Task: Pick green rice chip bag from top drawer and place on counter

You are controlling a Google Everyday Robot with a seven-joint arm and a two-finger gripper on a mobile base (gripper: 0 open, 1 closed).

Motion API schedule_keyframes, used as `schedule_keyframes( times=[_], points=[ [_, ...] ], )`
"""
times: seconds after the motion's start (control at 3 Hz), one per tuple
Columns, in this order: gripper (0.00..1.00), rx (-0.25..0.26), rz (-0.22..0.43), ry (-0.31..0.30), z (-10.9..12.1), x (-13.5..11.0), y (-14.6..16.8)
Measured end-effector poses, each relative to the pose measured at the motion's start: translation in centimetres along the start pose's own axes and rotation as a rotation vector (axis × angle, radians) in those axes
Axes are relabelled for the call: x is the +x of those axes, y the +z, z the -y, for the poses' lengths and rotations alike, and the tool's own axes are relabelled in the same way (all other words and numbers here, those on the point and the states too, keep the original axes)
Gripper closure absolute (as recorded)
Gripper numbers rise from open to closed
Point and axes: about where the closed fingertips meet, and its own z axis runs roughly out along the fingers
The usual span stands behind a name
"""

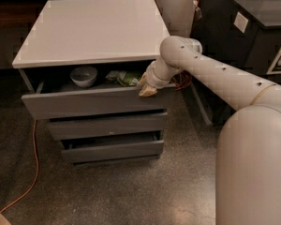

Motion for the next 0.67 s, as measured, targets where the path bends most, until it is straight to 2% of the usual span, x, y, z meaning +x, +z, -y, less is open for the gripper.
schedule_keyframes(
  times=[0.33,0.67],
  points=[
    [1.00,-0.032,0.003,0.017,-2.7,-0.9,-0.6],
    [1.00,-0.054,0.009,0.027,-4.4,-1.4,-0.8]
  ],
)
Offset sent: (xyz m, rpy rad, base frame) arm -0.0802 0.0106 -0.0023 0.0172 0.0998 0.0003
